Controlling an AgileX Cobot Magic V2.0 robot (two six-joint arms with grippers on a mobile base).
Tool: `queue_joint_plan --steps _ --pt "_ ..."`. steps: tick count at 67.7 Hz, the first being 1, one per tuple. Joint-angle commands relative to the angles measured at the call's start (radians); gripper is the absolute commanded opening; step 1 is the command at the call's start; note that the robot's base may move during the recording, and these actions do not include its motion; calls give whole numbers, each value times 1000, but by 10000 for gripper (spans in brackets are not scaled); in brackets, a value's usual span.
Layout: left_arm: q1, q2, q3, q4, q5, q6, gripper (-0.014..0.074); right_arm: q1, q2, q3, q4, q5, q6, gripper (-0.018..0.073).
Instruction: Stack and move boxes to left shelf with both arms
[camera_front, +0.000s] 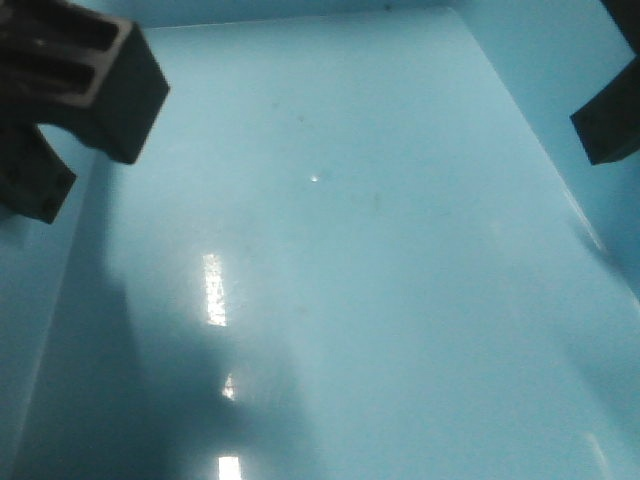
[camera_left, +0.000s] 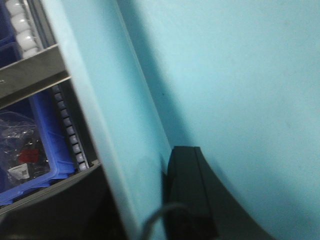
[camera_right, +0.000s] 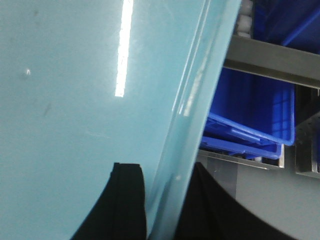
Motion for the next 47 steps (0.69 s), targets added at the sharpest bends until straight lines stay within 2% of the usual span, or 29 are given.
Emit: queue_joint_plan --steps 1,47 --pt "-18 -19 -29 134 -66 46 -3 10 -16 -46 -155 -141 -25 37" --pt "-18 -19 -29 134 -66 46 -3 10 -16 -46 -155 -141 -25 37"
